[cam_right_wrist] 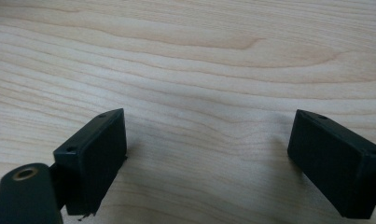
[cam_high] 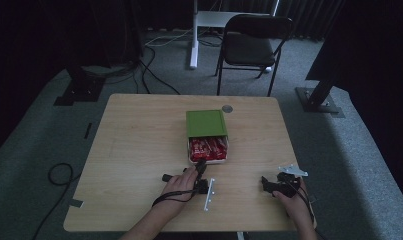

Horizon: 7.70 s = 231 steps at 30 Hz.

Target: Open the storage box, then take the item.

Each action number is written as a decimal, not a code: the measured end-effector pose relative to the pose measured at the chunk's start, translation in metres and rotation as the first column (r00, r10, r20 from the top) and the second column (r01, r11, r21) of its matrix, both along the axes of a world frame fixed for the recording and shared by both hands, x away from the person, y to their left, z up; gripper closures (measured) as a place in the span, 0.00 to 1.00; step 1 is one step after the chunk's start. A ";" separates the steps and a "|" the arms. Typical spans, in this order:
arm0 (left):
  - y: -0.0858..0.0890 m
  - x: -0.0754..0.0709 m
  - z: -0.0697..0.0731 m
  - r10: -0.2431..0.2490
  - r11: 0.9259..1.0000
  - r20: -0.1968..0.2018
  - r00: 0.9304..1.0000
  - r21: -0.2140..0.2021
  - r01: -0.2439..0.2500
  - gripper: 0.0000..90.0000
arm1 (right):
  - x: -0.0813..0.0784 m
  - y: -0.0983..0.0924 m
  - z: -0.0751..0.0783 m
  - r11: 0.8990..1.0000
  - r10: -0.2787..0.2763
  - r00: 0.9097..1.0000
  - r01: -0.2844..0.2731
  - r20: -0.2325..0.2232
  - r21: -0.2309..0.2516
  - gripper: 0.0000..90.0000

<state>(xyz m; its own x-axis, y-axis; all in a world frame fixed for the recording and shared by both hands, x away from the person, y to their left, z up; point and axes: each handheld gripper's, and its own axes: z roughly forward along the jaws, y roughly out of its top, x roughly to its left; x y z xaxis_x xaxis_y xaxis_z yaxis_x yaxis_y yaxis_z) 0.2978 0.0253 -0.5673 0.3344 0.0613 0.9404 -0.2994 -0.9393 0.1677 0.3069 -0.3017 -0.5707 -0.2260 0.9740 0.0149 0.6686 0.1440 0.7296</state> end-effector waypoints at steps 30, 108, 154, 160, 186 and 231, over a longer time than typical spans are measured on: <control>0.004 -0.033 -0.002 -0.029 0.999 0.012 0.999 0.041 0.029 0.80 | 0.000 0.000 0.000 1.000 0.000 1.000 0.000 0.000 0.000 0.12; 0.168 -0.022 0.022 0.086 0.780 -0.520 0.850 -0.496 -0.382 0.46 | 0.000 0.000 0.000 1.000 -0.011 1.000 0.011 0.000 0.001 0.12; 0.273 -0.007 0.009 0.242 0.327 -0.709 0.662 -0.583 -0.744 0.02 | 0.001 0.000 0.000 1.000 -0.016 1.000 0.016 0.000 0.001 0.12; 0.275 -0.007 0.007 0.263 0.306 -0.773 0.578 -0.501 -0.810 0.02 | 0.001 0.000 0.000 1.000 -0.016 1.000 0.016 0.000 0.001 0.12; 0.281 -0.002 0.003 0.285 0.192 -0.847 0.448 -0.407 -0.893 0.02 | 0.001 0.001 0.000 1.000 0.014 1.000 -0.014 0.000 -0.002 0.12; 0.280 0.000 0.003 0.294 0.182 -0.847 0.442 -0.405 -0.896 0.01 | 0.008 0.043 0.064 1.000 0.019 0.998 -0.020 0.060 0.020 0.16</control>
